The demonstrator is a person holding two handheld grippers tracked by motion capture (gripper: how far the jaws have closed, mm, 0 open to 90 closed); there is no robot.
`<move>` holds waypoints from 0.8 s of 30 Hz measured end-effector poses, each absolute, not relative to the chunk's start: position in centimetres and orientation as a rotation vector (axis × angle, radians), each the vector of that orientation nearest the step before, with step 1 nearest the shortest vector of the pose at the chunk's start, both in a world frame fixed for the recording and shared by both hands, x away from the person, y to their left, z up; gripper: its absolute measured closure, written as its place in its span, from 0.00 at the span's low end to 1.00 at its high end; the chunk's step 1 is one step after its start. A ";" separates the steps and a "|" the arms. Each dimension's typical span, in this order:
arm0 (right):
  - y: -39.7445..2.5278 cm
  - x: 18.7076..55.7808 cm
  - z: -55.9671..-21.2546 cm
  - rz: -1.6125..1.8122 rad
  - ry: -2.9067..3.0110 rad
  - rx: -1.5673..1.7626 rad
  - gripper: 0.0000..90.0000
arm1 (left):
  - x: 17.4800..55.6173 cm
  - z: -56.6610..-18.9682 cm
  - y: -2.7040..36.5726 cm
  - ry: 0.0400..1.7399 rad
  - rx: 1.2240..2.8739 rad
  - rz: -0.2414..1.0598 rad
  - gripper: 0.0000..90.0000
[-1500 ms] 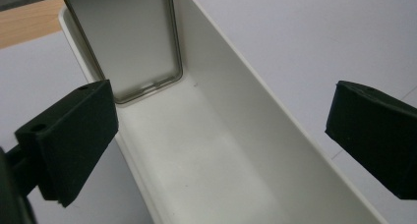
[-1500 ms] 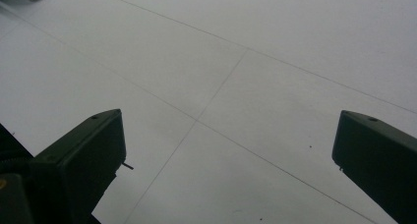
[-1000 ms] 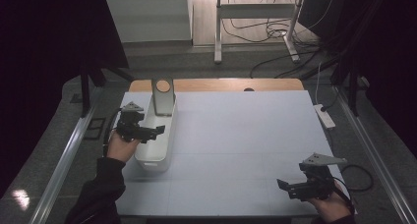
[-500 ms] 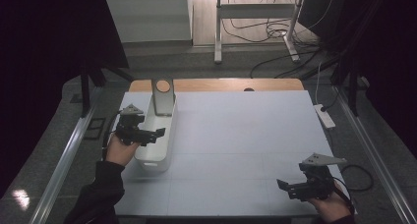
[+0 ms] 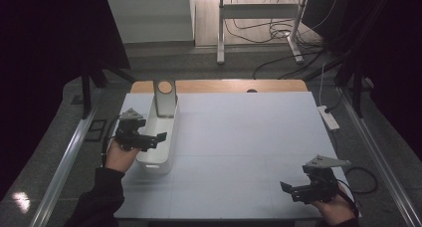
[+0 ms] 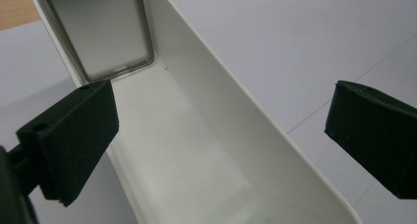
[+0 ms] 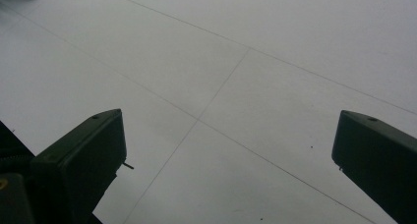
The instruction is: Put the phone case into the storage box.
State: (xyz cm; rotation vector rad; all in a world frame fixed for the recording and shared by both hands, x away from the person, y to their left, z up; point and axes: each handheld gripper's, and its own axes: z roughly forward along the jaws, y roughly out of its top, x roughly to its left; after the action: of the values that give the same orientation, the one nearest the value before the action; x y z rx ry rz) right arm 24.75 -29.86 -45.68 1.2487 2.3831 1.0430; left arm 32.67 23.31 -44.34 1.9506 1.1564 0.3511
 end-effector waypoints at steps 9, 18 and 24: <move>-29.9 24.8 -45.7 1.043 2.384 1.247 0.00 | 31.6 -44.2 23.2 1.142 1.946 0.351 0.01; -29.9 24.7 -45.7 1.045 2.385 1.245 0.00 | 30.6 -44.0 23.0 1.130 1.943 0.348 0.01; -29.9 24.7 -45.7 1.046 2.385 1.243 0.00 | 30.1 -44.1 22.9 1.126 1.943 0.346 0.01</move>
State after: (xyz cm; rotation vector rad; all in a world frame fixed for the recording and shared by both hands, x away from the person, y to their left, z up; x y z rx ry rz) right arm 24.74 -29.88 -45.67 1.2431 2.3847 1.0461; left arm 30.12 22.93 -44.08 1.9430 1.1256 0.3464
